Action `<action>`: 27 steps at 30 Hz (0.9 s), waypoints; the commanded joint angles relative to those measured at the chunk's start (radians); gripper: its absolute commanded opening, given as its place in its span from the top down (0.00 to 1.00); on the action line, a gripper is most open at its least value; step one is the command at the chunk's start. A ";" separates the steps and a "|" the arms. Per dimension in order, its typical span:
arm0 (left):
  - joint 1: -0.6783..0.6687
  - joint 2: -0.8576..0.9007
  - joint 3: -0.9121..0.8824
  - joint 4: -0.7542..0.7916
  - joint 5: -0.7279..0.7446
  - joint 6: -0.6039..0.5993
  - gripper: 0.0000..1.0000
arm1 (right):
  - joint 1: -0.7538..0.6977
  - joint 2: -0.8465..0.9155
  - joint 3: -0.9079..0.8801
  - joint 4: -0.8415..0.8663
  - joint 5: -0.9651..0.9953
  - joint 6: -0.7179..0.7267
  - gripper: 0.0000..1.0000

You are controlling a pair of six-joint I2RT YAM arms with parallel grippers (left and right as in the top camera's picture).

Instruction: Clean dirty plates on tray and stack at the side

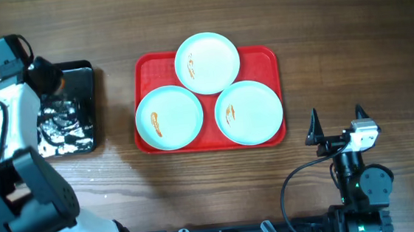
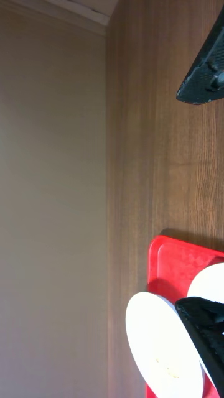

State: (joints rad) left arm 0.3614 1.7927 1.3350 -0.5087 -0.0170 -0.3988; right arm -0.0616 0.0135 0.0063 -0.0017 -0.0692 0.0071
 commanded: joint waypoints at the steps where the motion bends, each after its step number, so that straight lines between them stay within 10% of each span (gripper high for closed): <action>1: -0.005 -0.107 0.013 0.037 0.073 0.124 0.96 | -0.003 -0.009 -0.001 0.002 0.014 0.019 0.00; 15: -0.006 0.017 -0.087 0.084 0.069 0.288 0.96 | -0.003 -0.009 -0.001 0.002 0.014 0.019 0.00; 27: -0.006 -0.283 -0.026 0.114 0.102 0.370 0.96 | -0.003 -0.009 -0.001 0.002 0.014 0.019 0.00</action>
State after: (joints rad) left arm 0.3599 1.6474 1.2617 -0.4149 0.0494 -0.0639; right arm -0.0616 0.0135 0.0063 -0.0017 -0.0692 0.0067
